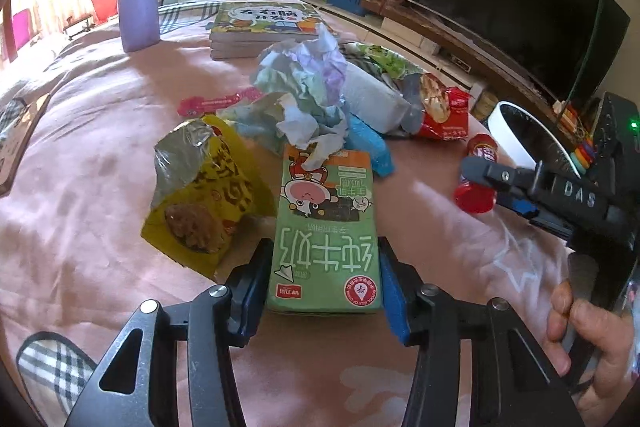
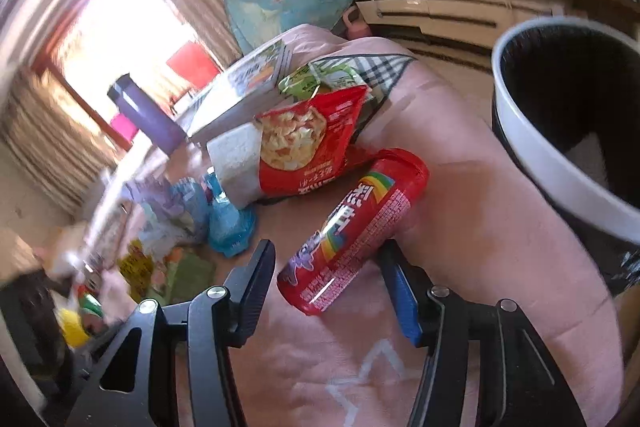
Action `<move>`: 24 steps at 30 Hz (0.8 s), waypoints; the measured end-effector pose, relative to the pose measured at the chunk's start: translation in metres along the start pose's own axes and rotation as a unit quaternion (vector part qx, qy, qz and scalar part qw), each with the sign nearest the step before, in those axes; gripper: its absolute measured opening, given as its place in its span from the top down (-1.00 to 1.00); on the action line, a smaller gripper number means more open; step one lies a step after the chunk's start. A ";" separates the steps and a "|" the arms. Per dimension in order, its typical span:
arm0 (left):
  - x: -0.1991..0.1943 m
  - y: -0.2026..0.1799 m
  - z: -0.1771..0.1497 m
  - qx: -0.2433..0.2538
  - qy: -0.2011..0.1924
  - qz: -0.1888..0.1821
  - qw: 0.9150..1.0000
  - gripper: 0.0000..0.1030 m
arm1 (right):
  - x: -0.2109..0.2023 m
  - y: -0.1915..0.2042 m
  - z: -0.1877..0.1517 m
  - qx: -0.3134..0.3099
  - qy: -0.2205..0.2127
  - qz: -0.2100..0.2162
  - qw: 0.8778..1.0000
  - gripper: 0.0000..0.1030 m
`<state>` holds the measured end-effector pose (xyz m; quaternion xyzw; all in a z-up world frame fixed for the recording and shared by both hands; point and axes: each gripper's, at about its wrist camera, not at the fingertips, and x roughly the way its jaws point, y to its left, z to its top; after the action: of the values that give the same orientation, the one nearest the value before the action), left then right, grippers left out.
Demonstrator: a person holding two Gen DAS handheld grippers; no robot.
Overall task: Collect trash
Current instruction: 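Grasp the green milk carton with the left gripper while the right grasps the red chip tube, then carry the green carton and red chip tube over the bin with both grippers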
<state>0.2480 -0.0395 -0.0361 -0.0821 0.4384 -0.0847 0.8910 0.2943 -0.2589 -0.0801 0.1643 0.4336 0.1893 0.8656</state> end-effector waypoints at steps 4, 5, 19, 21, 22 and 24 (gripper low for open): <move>-0.002 -0.004 -0.005 0.001 -0.001 -0.004 1.000 0.06 | 0.002 -0.003 0.003 0.006 -0.002 -0.001 1.000 0.05; -0.003 -0.005 -0.007 0.001 0.000 -0.008 1.000 0.06 | 0.002 -0.003 0.003 0.002 -0.003 -0.009 1.000 0.07; -0.015 -0.026 -0.015 0.031 -0.009 -0.036 0.999 0.07 | -0.033 0.005 -0.021 -0.104 0.004 -0.061 0.993 0.39; -0.014 -0.027 -0.016 0.028 -0.007 -0.036 0.999 0.07 | -0.032 0.001 -0.018 -0.100 0.010 -0.059 0.993 0.35; -0.014 -0.027 -0.017 0.027 -0.006 -0.035 0.999 0.07 | -0.030 0.001 -0.015 -0.094 0.011 -0.057 0.994 0.29; -0.013 -0.026 -0.017 0.025 -0.005 -0.031 0.999 0.07 | -0.028 0.000 -0.012 -0.087 0.008 -0.057 0.995 0.20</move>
<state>0.2244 -0.0633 -0.0302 -0.0737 0.4285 -0.1233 0.8920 0.2697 -0.2707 -0.0679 0.0624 0.4312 0.1782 0.8823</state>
